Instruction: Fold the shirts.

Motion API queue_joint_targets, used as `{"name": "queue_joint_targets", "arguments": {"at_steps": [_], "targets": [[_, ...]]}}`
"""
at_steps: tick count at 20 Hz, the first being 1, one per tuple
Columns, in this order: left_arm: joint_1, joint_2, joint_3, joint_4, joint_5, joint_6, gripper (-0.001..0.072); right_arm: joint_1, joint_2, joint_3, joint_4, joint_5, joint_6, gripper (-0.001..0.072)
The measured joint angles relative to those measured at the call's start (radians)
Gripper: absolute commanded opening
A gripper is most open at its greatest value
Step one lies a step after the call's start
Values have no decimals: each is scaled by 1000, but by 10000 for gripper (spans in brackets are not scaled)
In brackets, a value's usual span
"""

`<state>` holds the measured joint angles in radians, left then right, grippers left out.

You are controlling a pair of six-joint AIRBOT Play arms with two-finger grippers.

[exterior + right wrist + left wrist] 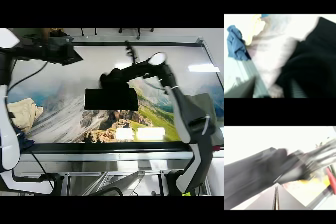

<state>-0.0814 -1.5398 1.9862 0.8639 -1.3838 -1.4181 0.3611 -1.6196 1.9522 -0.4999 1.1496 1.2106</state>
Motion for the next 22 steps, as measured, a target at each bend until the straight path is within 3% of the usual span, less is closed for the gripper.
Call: {"name": "queue_joint_targets", "arguments": {"at_steps": [3, 6, 11, 13, 17, 22], "targets": [[51, 77, -72, 0, -19, 31, 12, 124, -69, 0, 0, -151, -53, 522], [81, 129, -152, 0, -23, 65, 12, 118, -55, 1, -16, -175, -75, 522], [105, 171, -231, -2, -26, 92, 12, -90, 42, 2, -65, -44, -11, 520], [108, 177, -241, -2, -26, 96, 12, -203, 59, 2, -101, 25, 43, 425], [109, 180, -248, -3, -27, 100, 12, -342, 38, 1, -273, 156, 134, 441], [109, 182, -250, -5, -30, 103, 12, -346, -60, 0, -383, 223, 177, 442]]}}
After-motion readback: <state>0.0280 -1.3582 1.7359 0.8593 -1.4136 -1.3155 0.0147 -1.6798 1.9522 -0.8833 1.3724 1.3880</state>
